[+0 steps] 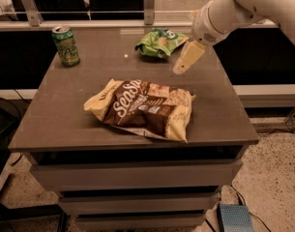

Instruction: Move green rice chip bag near green can

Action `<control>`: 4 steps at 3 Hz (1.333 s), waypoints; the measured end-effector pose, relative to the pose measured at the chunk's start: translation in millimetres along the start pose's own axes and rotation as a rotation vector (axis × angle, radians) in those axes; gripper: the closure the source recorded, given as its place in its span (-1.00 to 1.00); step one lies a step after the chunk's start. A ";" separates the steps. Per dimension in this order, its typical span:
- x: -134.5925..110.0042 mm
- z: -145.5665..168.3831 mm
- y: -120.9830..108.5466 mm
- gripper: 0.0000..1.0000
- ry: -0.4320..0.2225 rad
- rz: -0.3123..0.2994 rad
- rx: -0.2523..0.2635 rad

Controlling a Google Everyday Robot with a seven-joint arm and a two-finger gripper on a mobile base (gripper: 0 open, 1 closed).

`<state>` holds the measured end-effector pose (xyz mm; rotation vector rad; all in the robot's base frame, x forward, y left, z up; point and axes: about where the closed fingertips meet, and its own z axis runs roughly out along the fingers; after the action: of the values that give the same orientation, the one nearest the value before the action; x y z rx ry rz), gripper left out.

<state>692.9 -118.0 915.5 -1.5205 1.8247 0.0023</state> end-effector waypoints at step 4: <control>-24.6 126.7 -50.6 -1.00 -0.185 0.240 0.156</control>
Offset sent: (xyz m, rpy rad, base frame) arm 0.0964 0.0552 -0.0495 0.2758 -0.0828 -0.1930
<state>803.4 -55.8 859.8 -1.1492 1.8022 0.1086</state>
